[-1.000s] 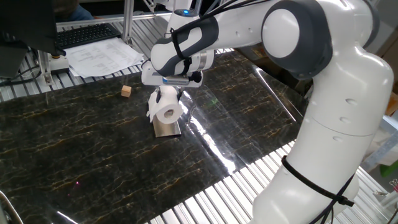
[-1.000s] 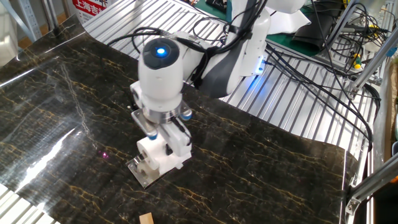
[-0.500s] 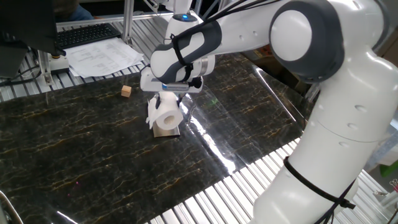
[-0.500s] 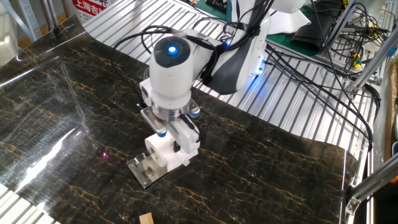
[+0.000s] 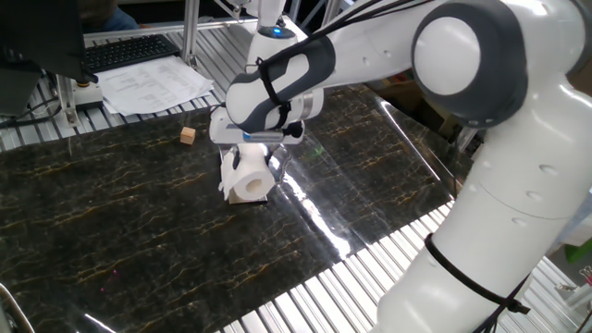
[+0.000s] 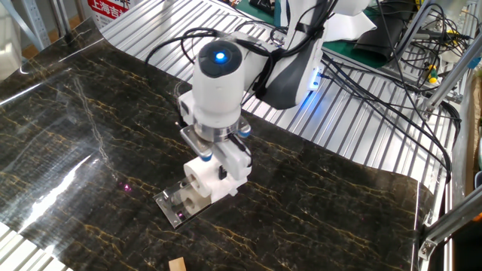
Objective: Take the roll of paper down from the shelf
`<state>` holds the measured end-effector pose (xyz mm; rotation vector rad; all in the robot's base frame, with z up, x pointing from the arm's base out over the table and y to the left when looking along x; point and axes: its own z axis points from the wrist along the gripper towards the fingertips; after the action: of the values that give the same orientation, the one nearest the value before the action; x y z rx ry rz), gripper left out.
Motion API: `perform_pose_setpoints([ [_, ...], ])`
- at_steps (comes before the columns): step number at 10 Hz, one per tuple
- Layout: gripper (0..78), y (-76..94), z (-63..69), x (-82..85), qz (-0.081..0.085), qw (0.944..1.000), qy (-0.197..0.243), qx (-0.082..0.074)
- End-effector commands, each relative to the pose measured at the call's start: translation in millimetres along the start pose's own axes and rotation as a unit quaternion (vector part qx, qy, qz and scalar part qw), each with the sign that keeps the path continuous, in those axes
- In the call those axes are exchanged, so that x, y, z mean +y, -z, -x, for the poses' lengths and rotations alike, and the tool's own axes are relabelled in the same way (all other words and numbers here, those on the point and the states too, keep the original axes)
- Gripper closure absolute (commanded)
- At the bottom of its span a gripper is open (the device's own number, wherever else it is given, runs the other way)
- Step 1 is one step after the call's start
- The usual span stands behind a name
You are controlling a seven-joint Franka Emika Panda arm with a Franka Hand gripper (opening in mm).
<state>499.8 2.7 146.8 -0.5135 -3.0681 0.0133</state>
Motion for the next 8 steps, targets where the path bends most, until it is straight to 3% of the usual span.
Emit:
perform_pose_setpoints([
  [1,76.3,-0.6,-11.4,-2.6,-0.001,0.9999,0.012,0.0],
  [8,76.3,8.5,-42.3,8.0,-0.004,0.9994,0.032,0.013],
])
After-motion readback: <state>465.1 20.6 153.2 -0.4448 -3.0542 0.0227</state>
